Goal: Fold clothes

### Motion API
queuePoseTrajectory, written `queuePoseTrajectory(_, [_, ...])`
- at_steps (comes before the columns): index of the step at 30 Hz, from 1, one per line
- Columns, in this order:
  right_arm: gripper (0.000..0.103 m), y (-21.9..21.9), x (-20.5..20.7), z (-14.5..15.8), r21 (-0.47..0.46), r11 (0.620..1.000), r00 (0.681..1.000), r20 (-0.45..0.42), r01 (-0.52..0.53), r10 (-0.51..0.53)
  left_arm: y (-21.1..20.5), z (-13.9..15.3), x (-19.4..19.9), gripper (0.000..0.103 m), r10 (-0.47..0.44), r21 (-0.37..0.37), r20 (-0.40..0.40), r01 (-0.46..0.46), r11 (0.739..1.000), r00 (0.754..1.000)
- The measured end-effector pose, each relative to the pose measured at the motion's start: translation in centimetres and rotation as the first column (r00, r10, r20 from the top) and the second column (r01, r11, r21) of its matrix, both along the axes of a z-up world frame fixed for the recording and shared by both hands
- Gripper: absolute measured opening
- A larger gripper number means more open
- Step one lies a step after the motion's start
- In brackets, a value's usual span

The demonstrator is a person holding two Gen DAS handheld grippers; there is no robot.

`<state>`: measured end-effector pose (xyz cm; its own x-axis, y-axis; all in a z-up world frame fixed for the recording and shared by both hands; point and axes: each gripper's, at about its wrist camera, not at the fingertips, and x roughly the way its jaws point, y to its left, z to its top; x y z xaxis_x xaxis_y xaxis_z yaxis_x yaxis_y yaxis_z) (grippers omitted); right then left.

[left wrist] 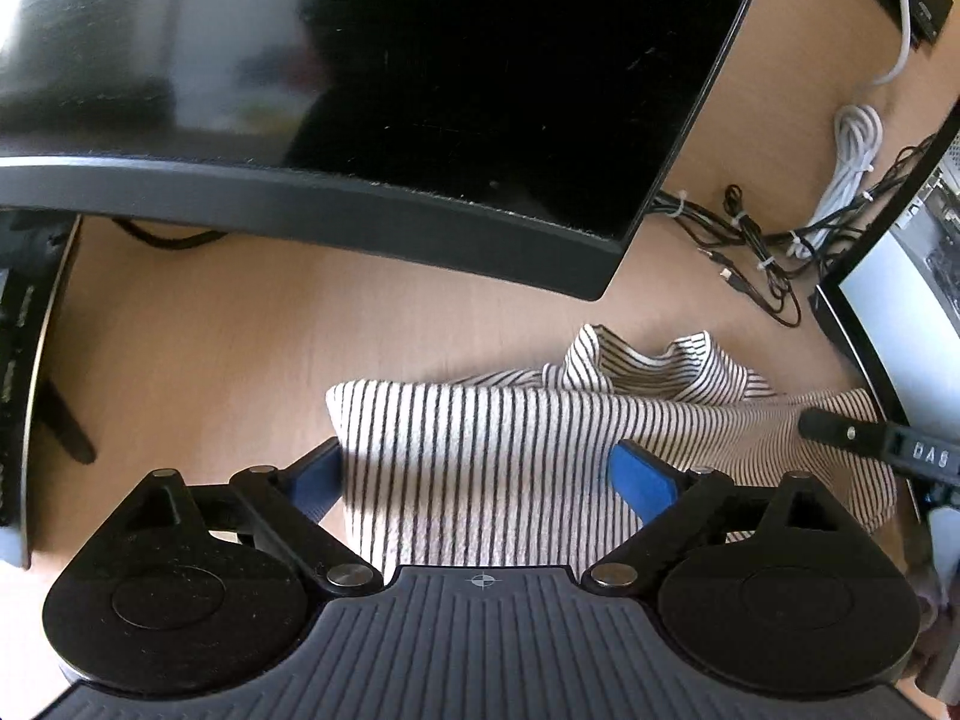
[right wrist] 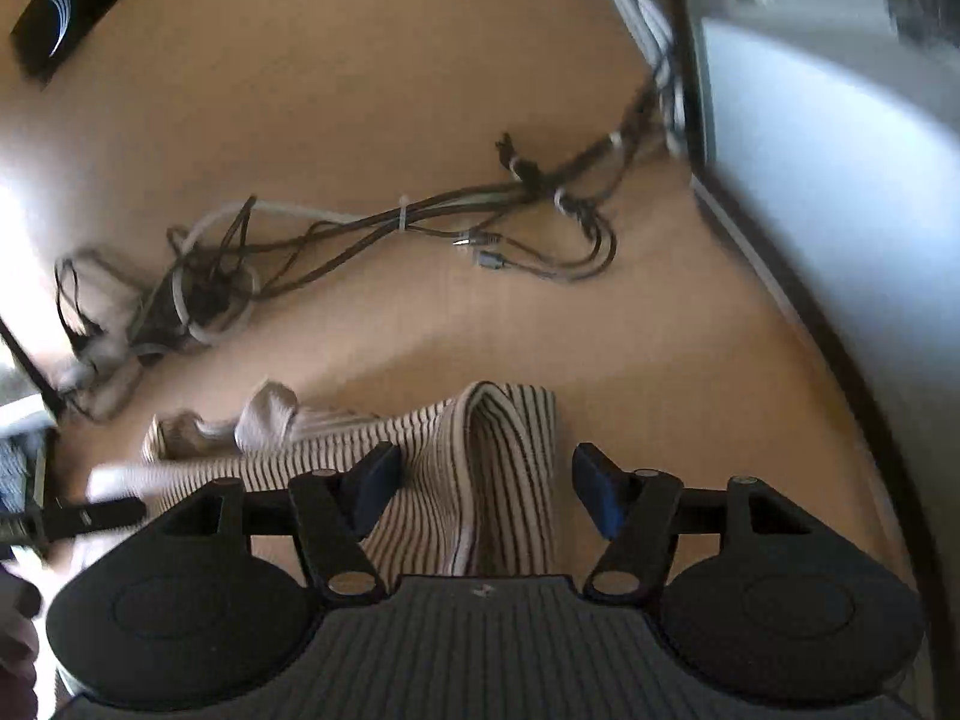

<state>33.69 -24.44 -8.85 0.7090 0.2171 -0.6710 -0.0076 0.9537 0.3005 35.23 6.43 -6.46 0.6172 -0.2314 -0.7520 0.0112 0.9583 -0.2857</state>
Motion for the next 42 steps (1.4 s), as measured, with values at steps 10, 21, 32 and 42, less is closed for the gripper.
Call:
queuePoseTrajectory(10, [0.034, 1.1, 1.6, 0.4, 0.030, 0.991, 0.991, -0.013, -0.134, 0.134, -0.1, -0.4, -0.7, 0.058, -0.010, 0.005, 0.077, 0.010, 1.000, 0.997])
queuePoseTrajectory(21, [0.023, -0.1, -5.4, 7.7, 0.091, 0.956, 0.952, 0.154, -0.279, 0.263, 2.7, 5.1, -8.9, 0.017, -0.028, -0.046, 0.264, 0.041, 0.998, 0.964])
queuePoseTrajectory(32, [0.020, -3.2, -17.0, 4.3, 0.022, 0.890, 0.888, -0.062, -0.455, 0.455, 8.8, 2.4, -20.2, 0.023, -0.017, -0.116, 0.047, 0.022, 0.993, 0.999])
queuePoseTrajectory(42, [0.021, -4.9, -20.5, 4.8, -0.160, 0.882, 0.889, -0.210, -0.443, 0.408, 10.1, 6.1, -17.9, 0.082, 0.062, -0.303, 0.145, -0.015, 0.953, 0.987])
